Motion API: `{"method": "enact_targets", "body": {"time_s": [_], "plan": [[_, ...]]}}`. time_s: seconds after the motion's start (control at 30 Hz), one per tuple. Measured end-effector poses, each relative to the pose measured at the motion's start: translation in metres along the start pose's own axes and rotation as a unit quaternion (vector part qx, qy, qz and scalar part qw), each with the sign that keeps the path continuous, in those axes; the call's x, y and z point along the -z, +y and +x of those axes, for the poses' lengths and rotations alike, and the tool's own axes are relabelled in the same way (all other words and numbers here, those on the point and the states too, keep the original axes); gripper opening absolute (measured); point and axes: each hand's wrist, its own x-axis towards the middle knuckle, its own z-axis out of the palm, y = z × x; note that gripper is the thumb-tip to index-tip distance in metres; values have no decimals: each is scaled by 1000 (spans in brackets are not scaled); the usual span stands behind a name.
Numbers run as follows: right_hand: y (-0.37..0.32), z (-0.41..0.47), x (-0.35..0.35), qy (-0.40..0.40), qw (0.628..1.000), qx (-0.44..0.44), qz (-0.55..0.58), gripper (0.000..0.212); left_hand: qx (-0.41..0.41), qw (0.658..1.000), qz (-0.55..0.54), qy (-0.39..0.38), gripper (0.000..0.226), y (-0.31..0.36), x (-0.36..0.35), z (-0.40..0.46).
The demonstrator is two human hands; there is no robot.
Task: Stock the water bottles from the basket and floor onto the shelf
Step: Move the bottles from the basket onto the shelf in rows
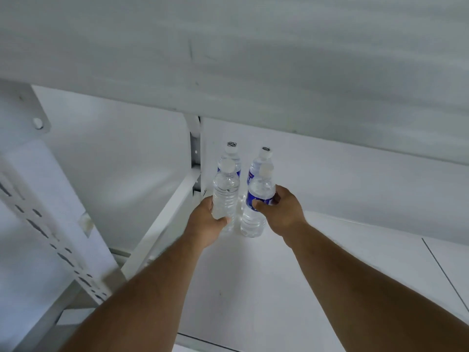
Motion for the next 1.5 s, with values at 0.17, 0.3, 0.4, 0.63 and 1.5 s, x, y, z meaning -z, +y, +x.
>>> {"method": "enact_targets", "body": {"time_s": [0.17,0.3,0.4,0.63,1.5], "plan": [[13,-7,-5,-11,998,-44,-34,61,39,998,52,-3,80,0,6,-18],[13,-26,-5,-31,994,-89,-62,70,42,993,108,-18,72,4,12,-46],[10,-53,-6,-47,988,-107,-98,67,9,978,201,-53,70,4,16,-75],[5,-145,-3,-96,962,-56,-247,69,-49,909,387,-143,74,7,32,-145],[170,-478,21,-228,886,-72,-397,73,42,860,438,-258,61,-96,-2,-458]]}}
